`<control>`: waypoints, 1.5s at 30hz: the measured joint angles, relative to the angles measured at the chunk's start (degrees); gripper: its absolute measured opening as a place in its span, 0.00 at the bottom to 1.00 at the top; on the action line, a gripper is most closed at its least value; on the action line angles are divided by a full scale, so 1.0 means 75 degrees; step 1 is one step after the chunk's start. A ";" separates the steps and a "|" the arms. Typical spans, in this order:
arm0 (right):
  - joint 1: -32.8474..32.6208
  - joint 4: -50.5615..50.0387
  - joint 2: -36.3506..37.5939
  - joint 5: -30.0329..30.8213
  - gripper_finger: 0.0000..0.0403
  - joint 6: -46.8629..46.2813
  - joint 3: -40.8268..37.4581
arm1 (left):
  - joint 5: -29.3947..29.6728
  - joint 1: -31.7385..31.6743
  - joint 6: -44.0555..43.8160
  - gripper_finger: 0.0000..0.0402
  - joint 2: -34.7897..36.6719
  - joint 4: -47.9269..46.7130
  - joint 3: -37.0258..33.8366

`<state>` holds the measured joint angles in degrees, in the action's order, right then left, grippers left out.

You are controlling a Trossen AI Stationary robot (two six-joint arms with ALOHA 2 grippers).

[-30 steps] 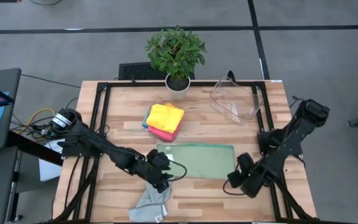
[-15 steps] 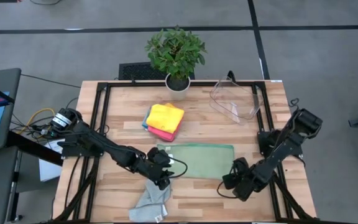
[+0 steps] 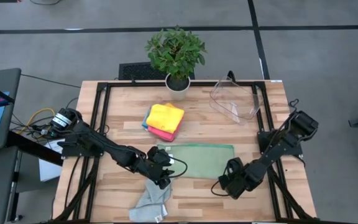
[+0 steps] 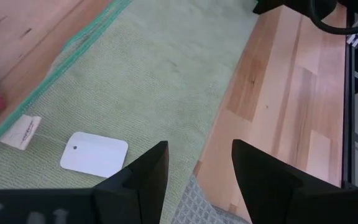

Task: Fold microfiber towels
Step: Fold the light green microfiber towel

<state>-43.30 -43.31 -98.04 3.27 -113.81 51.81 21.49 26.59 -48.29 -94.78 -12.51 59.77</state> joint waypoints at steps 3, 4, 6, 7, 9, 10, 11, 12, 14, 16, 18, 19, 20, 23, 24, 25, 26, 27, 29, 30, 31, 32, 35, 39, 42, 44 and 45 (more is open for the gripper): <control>0.0106 0.0088 -0.0067 -0.0070 0.19 0.0036 0.0012 | 0.0004 0.0000 0.0003 0.42 0.0000 0.0002 0.0000; 0.0121 0.0101 -0.0067 -0.0085 0.17 0.0059 0.0015 | 0.0004 0.0003 0.0002 0.42 0.0000 0.0000 0.0000; 0.0127 0.0120 -0.0067 -0.0090 0.12 0.0201 0.0017 | -0.0003 0.0009 0.0000 0.42 0.0000 0.0000 0.0000; 0.0127 0.0117 -0.0053 -0.0082 0.10 0.0227 0.0017 | -0.0004 0.0012 0.0000 0.42 0.0000 0.0000 0.0000; 0.0122 0.0061 0.0039 -0.0079 0.05 0.0235 0.0022 | -0.0004 0.0012 0.0003 0.42 0.0000 0.0000 0.0000; 0.0099 -0.0014 0.0076 -0.0075 0.03 0.0240 0.0042 | -0.0004 0.0012 0.0000 0.42 0.0000 0.0000 0.0000; 0.0069 -0.0183 0.0110 -0.0001 0.03 0.0240 0.0083 | -0.0007 0.0012 -0.0002 0.42 0.0000 0.0000 0.0000; 0.0045 -0.0430 0.0171 0.0008 0.03 0.0237 0.0114 | -0.0004 0.0012 -0.0032 0.42 0.0000 0.0000 0.0000; 0.0050 -0.0811 0.0351 0.0005 0.04 0.0245 0.0290 | 0.0001 0.0012 -0.0052 0.42 0.0000 0.0000 0.0000; 0.0089 -0.1072 0.0499 0.0010 0.05 0.0429 0.0470 | 0.0003 0.0012 -0.0052 0.42 0.0000 0.0000 0.0000; 0.0210 -0.1319 0.0552 0.0005 0.03 0.0832 0.0641 | 0.0003 0.0012 -0.0041 0.42 0.0000 0.0000 0.0000; 0.0298 -0.1331 0.0555 0.0006 0.03 0.1054 0.0769 | -0.0002 0.0014 -0.0023 0.42 0.0000 0.0000 0.0000; 0.0394 -0.1331 0.0565 0.0008 0.02 0.1296 0.0886 | -0.0002 0.0012 -0.0017 0.42 0.0000 0.0000 0.0000; 0.0732 -0.1369 0.0491 0.0005 0.02 0.2054 0.1217 | -0.0004 0.0012 0.0002 0.42 0.0000 0.0000 0.0002; 0.0841 -0.1350 0.0443 0.0010 0.03 0.2299 0.1342 | -0.0002 0.0012 0.0002 0.42 0.0000 0.0000 0.0001; 0.0954 -0.1372 0.0404 0.0015 0.03 0.2544 0.1474 | -0.0002 0.0012 0.0000 0.42 0.0000 0.0000 0.0003; 0.1060 -0.1370 0.0367 0.0054 0.03 0.2769 0.1611 | -0.0002 0.0012 0.0000 0.42 0.0000 0.0000 0.0003; 0.1168 -0.1369 0.0314 0.0117 0.03 0.2978 0.1756 | -0.0005 0.0014 0.0000 0.42 0.0000 0.0000 0.0003; 0.1357 -0.1366 0.0168 0.0186 0.03 0.3353 0.2040 | -0.0007 0.0012 -0.0003 0.42 0.0000 0.0000 0.0003; 0.1445 -0.1364 0.0072 0.0186 0.03 0.3535 0.2173 | -0.0005 0.0013 -0.0003 0.42 0.0000 0.0000 0.0003; 0.1518 -0.1364 -0.0043 0.0192 0.03 0.3701 0.2310 | -0.0007 0.0012 -0.0003 0.42 0.0000 0.0000 0.0003; 0.1579 -0.1359 -0.0170 0.0192 0.03 0.3855 0.2452 | -0.0005 0.0012 -0.0003 0.42 0.0000 0.0000 0.0003; 0.1666 -0.1339 -0.0653 0.0189 0.03 0.4255 0.2884 | -0.0008 0.0015 -0.0006 0.42 0.0000 0.0000 0.0003; 0.1750 -0.1346 -0.1339 0.0185 0.03 0.4821 0.3492 | -0.0007 0.0014 -0.0052 0.42 0.0000 0.0000 0.0003; 0.1896 -0.1395 -0.1791 0.0197 0.03 0.5234 0.3963 | -0.0010 0.0015 -0.0052 0.42 0.0000 0.0003 0.0003; 0.1996 -0.1405 -0.2008 0.0214 0.03 0.5504 0.4245 | -0.0020 0.0015 -0.0057 0.42 0.0000 0.0003 0.0003; 0.2046 -0.1414 -0.2122 0.0225 0.03 0.5629 0.4403 | -0.0022 0.0015 -0.0058 0.42 0.0000 0.0003 0.0003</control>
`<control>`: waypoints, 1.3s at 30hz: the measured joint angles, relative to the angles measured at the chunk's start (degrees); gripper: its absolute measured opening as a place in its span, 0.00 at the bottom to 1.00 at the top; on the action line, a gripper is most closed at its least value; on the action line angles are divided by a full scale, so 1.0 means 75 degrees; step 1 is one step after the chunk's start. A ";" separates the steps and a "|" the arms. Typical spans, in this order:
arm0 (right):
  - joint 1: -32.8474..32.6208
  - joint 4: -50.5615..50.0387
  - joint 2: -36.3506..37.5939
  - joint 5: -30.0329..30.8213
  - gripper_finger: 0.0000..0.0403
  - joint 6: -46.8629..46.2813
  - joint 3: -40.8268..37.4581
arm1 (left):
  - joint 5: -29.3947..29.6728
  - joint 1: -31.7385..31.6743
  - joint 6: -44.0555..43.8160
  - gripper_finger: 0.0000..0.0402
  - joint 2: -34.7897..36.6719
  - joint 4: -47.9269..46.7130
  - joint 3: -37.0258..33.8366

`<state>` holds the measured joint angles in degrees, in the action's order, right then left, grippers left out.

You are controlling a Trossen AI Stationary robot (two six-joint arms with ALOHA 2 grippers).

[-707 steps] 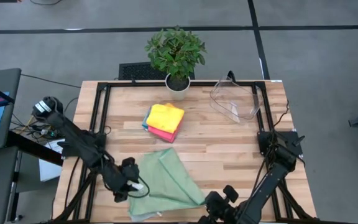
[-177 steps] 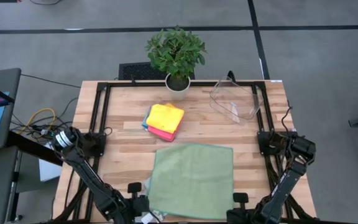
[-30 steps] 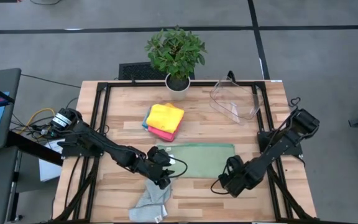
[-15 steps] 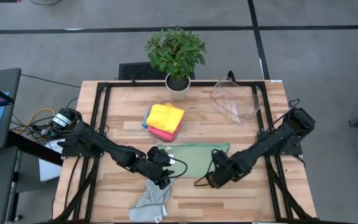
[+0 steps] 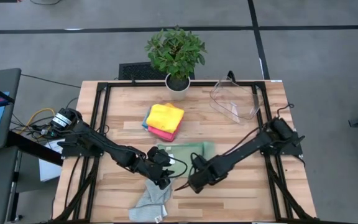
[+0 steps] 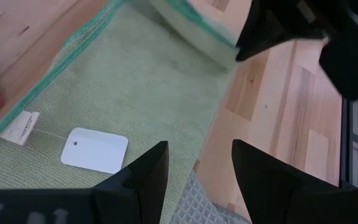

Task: Fold microfiber towels
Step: Fold the light green microfiber towel

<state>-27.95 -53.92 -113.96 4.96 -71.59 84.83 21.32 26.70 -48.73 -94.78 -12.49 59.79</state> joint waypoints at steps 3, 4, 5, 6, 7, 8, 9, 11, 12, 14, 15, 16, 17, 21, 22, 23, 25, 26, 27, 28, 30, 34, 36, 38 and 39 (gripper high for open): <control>0.0147 -0.0154 -0.0218 0.0108 0.03 0.0349 0.0376 | -0.0043 0.0000 -0.0003 0.42 0.0000 0.0003 0.0000; 0.0193 -0.0177 -0.0229 0.0165 0.03 0.0439 0.0479 | -0.0050 0.0000 -0.0003 0.42 0.0000 0.0006 0.0003; 0.0253 -0.0153 -0.0229 0.0208 0.03 0.0513 0.0554 | -0.0060 0.0000 -0.0006 0.42 0.0000 -0.0001 0.0003; 0.0306 -0.0100 -0.0226 0.0247 0.04 0.0555 0.0585 | -0.0077 0.0000 -0.0008 0.42 0.0000 -0.0003 0.0003; 0.0349 -0.0084 -0.0226 0.0282 0.04 0.0576 0.0592 | -0.0077 0.0000 -0.0009 0.42 0.0000 -0.0001 0.0003; 0.0391 -0.0121 -0.0226 0.0308 0.04 0.0604 0.0592 | -0.0078 0.0000 -0.0009 0.42 0.0000 -0.0001 0.0003; 0.0419 -0.0107 -0.0226 0.0305 0.04 0.0614 0.0592 | -0.0076 0.0000 -0.0014 0.42 0.0000 -0.0003 0.0003; 0.0428 -0.0034 -0.0226 0.0297 0.04 0.0612 0.0595 | -0.0076 0.0000 -0.0020 0.42 0.0000 -0.0003 0.0003; 0.0409 0.0033 -0.0226 0.0266 0.04 0.0611 0.0595 | -0.0078 0.0000 -0.0015 0.42 0.0000 -0.0003 0.0003; 0.0377 0.0206 -0.0226 0.0264 0.04 0.0614 0.0595 | -0.0070 0.0000 -0.0013 0.42 0.0000 -0.0003 0.0003; 0.0374 0.0284 -0.0226 0.0260 0.04 0.0614 0.0595 | -0.0067 0.0000 -0.0010 0.42 0.0000 -0.0003 0.0003; 0.0372 0.0343 -0.0226 0.0247 0.04 0.0617 0.0595 | -0.0066 0.0000 -0.0010 0.42 0.0000 -0.0003 0.0003; 0.0350 0.0394 -0.0226 0.0249 0.04 0.0611 0.0595 | -0.0060 0.0000 -0.0009 0.42 0.0000 -0.0003 0.0003; 0.0273 0.0527 -0.0226 0.0403 0.04 0.0590 0.0590 | -0.0027 0.0000 -0.0006 0.42 0.0000 -0.0004 0.0003; 0.0275 0.0597 -0.0226 0.0467 0.04 0.0569 0.0546 | -0.0021 0.0000 -0.0003 0.42 0.0000 -0.0003 0.0003; 0.0278 0.0693 -0.0226 0.0477 0.04 0.0567 0.0495 | -0.0020 0.0000 -0.0003 0.42 0.0000 -0.0003 0.0003; 0.0294 0.0864 -0.0226 0.0413 0.05 0.0621 0.0408 | -0.0020 0.0000 -0.0003 0.42 0.0000 -0.0003 0.0003; 0.0300 0.1003 -0.0226 0.0357 0.06 0.0656 0.0383 | -0.0020 0.0000 -0.0003 0.42 0.0000 -0.0003 0.0003; 0.0303 0.1146 -0.0226 0.0349 0.06 0.0663 0.0354 | -0.0020 0.0000 0.0003 0.42 0.0000 -0.0006 0.0003; 0.0303 0.1305 -0.0226 0.0349 0.06 0.0662 0.0288 | -0.0020 0.0000 0.0023 0.42 0.0000 -0.0004 0.0003; 0.0293 0.1516 -0.0226 0.0391 0.07 0.0673 0.0183 | -0.0017 0.0000 0.0029 0.42 0.0000 -0.0003 0.0003; 0.0368 0.1553 -0.0223 0.0527 0.13 0.0743 0.0187 | -0.0012 0.0000 0.0032 0.42 0.0000 -0.0004 0.0003; 0.0416 0.1562 -0.0223 0.0399 0.17 0.0767 0.0187 | -0.0009 0.0000 0.0029 0.42 0.0000 -0.0006 0.0003; 0.0450 0.1629 -0.0223 0.0344 0.23 0.0812 0.0187 | -0.0007 -0.0003 0.0030 0.42 0.0000 -0.0006 0.0003; 0.0442 0.1650 -0.0223 0.0336 0.26 0.0809 0.0187 | -0.0006 -0.0003 0.0029 0.42 0.0000 -0.0006 0.0003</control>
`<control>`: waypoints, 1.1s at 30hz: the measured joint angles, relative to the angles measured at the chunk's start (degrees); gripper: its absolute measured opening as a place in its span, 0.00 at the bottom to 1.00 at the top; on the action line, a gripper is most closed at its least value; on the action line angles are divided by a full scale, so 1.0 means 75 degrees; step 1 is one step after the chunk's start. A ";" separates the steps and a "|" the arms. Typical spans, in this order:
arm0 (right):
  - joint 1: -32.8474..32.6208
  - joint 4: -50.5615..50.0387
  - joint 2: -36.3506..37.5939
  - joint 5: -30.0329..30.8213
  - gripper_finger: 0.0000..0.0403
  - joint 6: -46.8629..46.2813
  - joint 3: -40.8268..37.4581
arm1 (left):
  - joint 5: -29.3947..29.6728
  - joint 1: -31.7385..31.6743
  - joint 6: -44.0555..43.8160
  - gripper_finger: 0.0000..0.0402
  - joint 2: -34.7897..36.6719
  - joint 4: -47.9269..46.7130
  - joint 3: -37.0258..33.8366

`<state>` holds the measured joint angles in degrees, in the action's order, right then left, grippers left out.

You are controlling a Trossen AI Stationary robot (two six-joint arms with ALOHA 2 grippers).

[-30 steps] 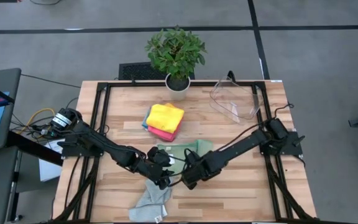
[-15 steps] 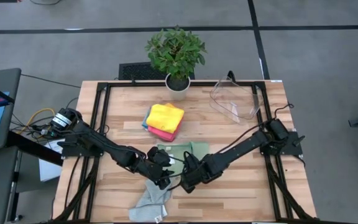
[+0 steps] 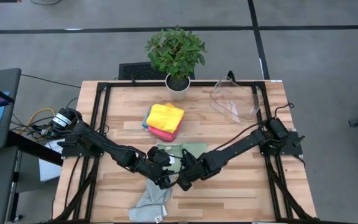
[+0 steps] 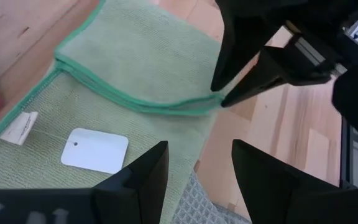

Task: Fold microfiber towels
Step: Fold the light green microfiber towel

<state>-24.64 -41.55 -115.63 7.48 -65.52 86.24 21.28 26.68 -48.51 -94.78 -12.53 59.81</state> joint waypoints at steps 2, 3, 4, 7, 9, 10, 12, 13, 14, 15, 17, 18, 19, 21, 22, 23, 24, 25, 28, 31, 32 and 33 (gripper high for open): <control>-0.0012 0.0003 0.0000 0.0066 0.32 -0.0011 0.0000 | -0.0026 0.0003 -0.0016 0.42 0.0000 0.0000 0.0000; 0.0005 -0.0015 0.0000 0.0124 0.35 0.0005 0.0000 | -0.0103 0.0003 -0.0024 0.42 0.0000 0.0000 0.0000; 0.0035 -0.0056 0.0015 0.0186 0.38 0.0030 0.0000 | -0.0231 0.0003 -0.0034 0.42 0.0001 -0.0003 0.0000; 0.0130 -0.0184 0.0186 0.0514 0.46 0.0174 0.0077 | -0.0730 0.0000 -0.0098 0.42 0.0146 -0.0194 0.0000; 0.0157 -0.0233 0.0397 0.0888 0.49 0.0304 0.0154 | -0.1068 0.0002 -0.0105 0.40 0.0356 -0.0370 0.0000; 0.0150 -0.0245 0.0499 0.1044 0.50 0.0379 0.0191 | -0.1188 0.0018 -0.0112 0.39 0.0480 -0.0563 0.0002; 0.0128 -0.0295 0.0664 0.1314 0.51 0.0577 0.0221 | -0.1226 0.0072 -0.0160 0.37 0.0779 -0.0997 0.0000; 0.0097 -0.0435 0.0729 0.1438 0.51 0.0710 0.0218 | -0.1194 0.0107 -0.0166 0.36 0.0920 -0.1133 0.0000; 0.0077 -0.0505 0.0775 0.1549 0.51 0.0861 0.0210 | -0.1121 0.0162 -0.0166 0.35 0.1089 -0.1327 0.0003; 0.0052 -0.0495 0.0821 0.1624 0.51 0.1017 0.0210 | -0.0947 0.0230 -0.0169 0.34 0.1267 -0.1583 0.0003; 0.0037 -0.0209 0.0857 0.1607 0.50 0.1572 0.0210 | -0.0449 0.0425 -0.0300 0.32 0.1538 -0.1874 0.0003; 0.0002 0.0130 0.0835 0.1466 0.49 0.1941 0.0210 | -0.0129 0.0561 -0.0428 0.31 0.1634 -0.2026 0.0009; -0.0036 0.0489 0.0772 0.1293 0.49 0.2263 0.0214 | 0.0204 0.0730 -0.0514 0.31 0.1697 -0.2238 0.0009; -0.0110 0.0901 0.0617 0.1026 0.49 0.2704 0.0215 | 0.0704 0.1113 -0.0564 0.30 0.1700 -0.2488 0.0006; -0.0154 0.1022 0.0533 0.1009 0.49 0.2904 0.0201 | 0.0892 0.1299 -0.0631 0.30 0.1660 -0.2629 0.0006; -0.0195 0.1266 0.0440 0.1005 0.49 0.3136 0.0201 | 0.1022 0.1476 -0.0741 0.30 0.1604 -0.2780 0.0006; -0.0224 0.1521 0.0378 0.1017 0.50 0.3390 0.0204 | 0.1088 0.1629 -0.0867 0.30 0.1517 -0.2871 0.0006; -0.0227 0.1599 0.0364 0.1030 0.51 0.3689 0.0199 | 0.1092 0.1733 -0.0944 0.31 0.1439 -0.2896 0.0003; -0.0141 0.2242 0.0364 0.1076 0.54 0.4617 0.0209 | 0.1093 0.2042 -0.1184 0.34 0.1244 -0.3185 0.0003; 0.0003 0.2631 0.0167 0.1208 0.57 0.5556 0.0256 | 0.1164 0.2272 -0.1762 0.38 0.1176 -0.3515 -0.0003; 0.0032 0.2651 0.0069 0.1230 0.57 0.5811 0.0296 | 0.1229 0.2318 -0.1988 0.40 0.1157 -0.3610 -0.0003; 0.0054 0.2820 -0.0074 0.1228 0.58 0.5987 0.0398 | 0.1354 0.2385 -0.2186 0.41 0.1157 -0.3691 -0.0006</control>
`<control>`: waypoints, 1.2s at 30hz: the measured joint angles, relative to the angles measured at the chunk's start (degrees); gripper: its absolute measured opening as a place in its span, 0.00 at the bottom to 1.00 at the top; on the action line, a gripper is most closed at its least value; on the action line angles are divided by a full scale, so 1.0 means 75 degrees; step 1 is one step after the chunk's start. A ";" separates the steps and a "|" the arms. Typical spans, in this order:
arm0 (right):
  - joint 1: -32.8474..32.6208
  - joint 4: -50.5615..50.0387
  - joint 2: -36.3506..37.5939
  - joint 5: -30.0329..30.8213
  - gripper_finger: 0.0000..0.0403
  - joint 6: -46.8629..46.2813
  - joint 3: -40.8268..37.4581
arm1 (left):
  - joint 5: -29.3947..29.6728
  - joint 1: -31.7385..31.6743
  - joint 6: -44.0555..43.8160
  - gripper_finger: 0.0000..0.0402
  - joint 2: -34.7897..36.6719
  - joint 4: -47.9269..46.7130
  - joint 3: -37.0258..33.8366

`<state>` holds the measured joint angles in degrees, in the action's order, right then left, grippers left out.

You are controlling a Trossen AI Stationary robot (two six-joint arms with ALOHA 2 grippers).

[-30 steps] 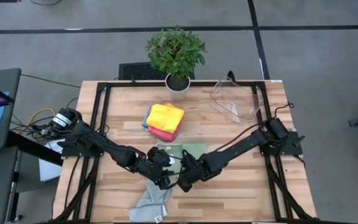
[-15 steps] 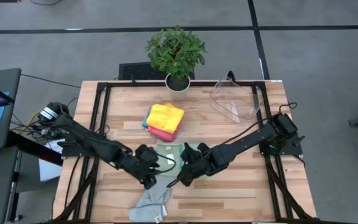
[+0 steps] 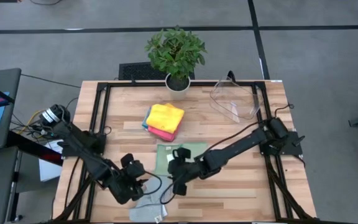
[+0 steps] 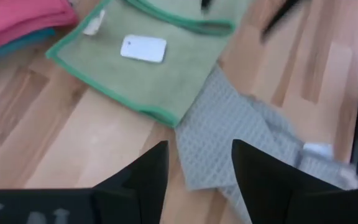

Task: Fold microfiber towels
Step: Fold the light green microfiber towel

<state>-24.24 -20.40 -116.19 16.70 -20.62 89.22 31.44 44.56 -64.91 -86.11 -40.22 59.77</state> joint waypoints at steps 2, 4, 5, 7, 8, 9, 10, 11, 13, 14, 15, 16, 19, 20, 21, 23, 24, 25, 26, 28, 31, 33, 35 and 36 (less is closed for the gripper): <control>0.0072 0.0083 -0.0310 -0.0033 0.58 0.0161 0.0223 | 0.0238 0.0105 -0.0299 0.44 0.0003 0.0025 0.0002; 0.0101 0.0007 -0.0652 -0.0109 0.58 0.0427 0.0490 | 0.0297 0.0182 -0.0475 0.46 -0.0002 0.0017 0.0000; 0.0105 -0.0042 -0.0850 -0.0096 0.58 0.0614 0.0661 | 0.0297 0.0222 -0.0513 0.46 -0.0006 0.0000 0.0000; 0.0162 -0.0216 -0.1176 0.0162 0.58 0.0874 0.1099 | 0.0270 0.0278 -0.0600 0.47 -0.0011 -0.0022 0.0003; 0.0173 -0.0455 -0.1283 0.0329 0.58 0.0956 0.1292 | 0.0269 0.0306 -0.0650 0.47 -0.0015 -0.0057 0.0000; 0.0210 -0.0524 -0.1443 0.0394 0.58 0.0977 0.1536 | 0.0269 0.0324 -0.0710 0.47 -0.0017 -0.0082 0.0003; 0.0259 -0.0596 -0.1574 0.0382 0.58 0.1007 0.1725 | 0.0280 0.0347 -0.0775 0.47 -0.0017 -0.0085 0.0003; 0.0304 -0.0769 -0.1672 0.0364 0.58 0.1037 0.1853 | 0.0282 0.0358 -0.0827 0.47 -0.0017 -0.0106 0.0003; 0.0361 -0.0738 -0.1954 0.0227 0.58 0.1178 0.2137 | 0.0281 0.0364 -0.0842 0.47 -0.0017 -0.0142 0.0001; 0.0378 -0.0719 -0.2085 0.0190 0.58 0.1221 0.2290 | 0.0277 0.0366 -0.0842 0.47 -0.0020 -0.0147 0.0003; 0.0389 -0.0800 -0.2186 0.0162 0.58 0.1232 0.2416 | 0.0275 0.0371 -0.0846 0.47 -0.0020 -0.0159 0.0003; 0.0392 -0.0861 -0.2284 0.0134 0.58 0.1241 0.2529 | 0.0275 0.0372 -0.0879 0.47 -0.0020 -0.0164 0.0003; 0.0383 -0.0947 -0.2580 0.0139 0.58 0.1228 0.2767 | 0.0269 0.0375 -0.0966 0.47 -0.0020 -0.0186 0.0003; 0.0383 -0.1103 -0.2655 0.0139 0.58 0.1227 0.2815 | 0.0269 0.0375 -0.0979 0.47 -0.0020 -0.0198 0.0003; 0.0383 -0.1070 -0.2755 0.0136 0.58 0.1222 0.2896 | 0.0269 0.0375 -0.0976 0.47 -0.0022 -0.0202 0.0003; 0.0386 -0.1158 -0.2796 0.0142 0.58 0.1215 0.2924 | 0.0272 0.0375 -0.0953 0.47 -0.0023 -0.0209 0.0003; 0.0386 -0.1164 -0.2796 0.0142 0.58 0.1208 0.2924 | 0.0272 0.0375 -0.0952 0.47 -0.0023 -0.0220 0.0003; 0.0386 -0.1205 -0.2796 0.0147 0.58 0.1145 0.2924 | 0.0277 0.0375 -0.0950 0.47 -0.0023 -0.0224 0.0003; 0.0386 -0.1262 -0.2796 0.0150 0.57 0.1099 0.2924 | 0.0276 0.0375 -0.0950 0.47 -0.0023 -0.0233 0.0003; 0.0389 -0.1277 -0.2796 0.0162 0.57 0.1086 0.2898 | 0.0278 0.0375 -0.0946 0.47 -0.0023 -0.0258 0.0003; 0.0394 -0.1220 -0.2796 0.0165 0.55 0.1057 0.2895 | 0.0288 0.0375 -0.0923 0.47 -0.0023 -0.0348 0.0003; 0.0397 -0.1224 -0.2796 0.0165 0.54 0.0967 0.2895 | 0.0303 0.0375 -0.0921 0.47 -0.0023 -0.0398 0.0003; 0.0393 -0.1096 -0.2948 0.0166 0.52 0.0947 0.2904 | 0.0313 0.0375 -0.0920 0.47 -0.0023 -0.0406 0.0003; 0.0378 -0.1009 -0.3058 0.0150 0.52 0.0932 0.2910 | 0.0315 0.0375 -0.0920 0.47 -0.0024 -0.0406 0.0003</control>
<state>-21.40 -27.97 -139.13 17.82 -13.63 111.05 33.80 47.37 -71.81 -86.29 -43.27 59.79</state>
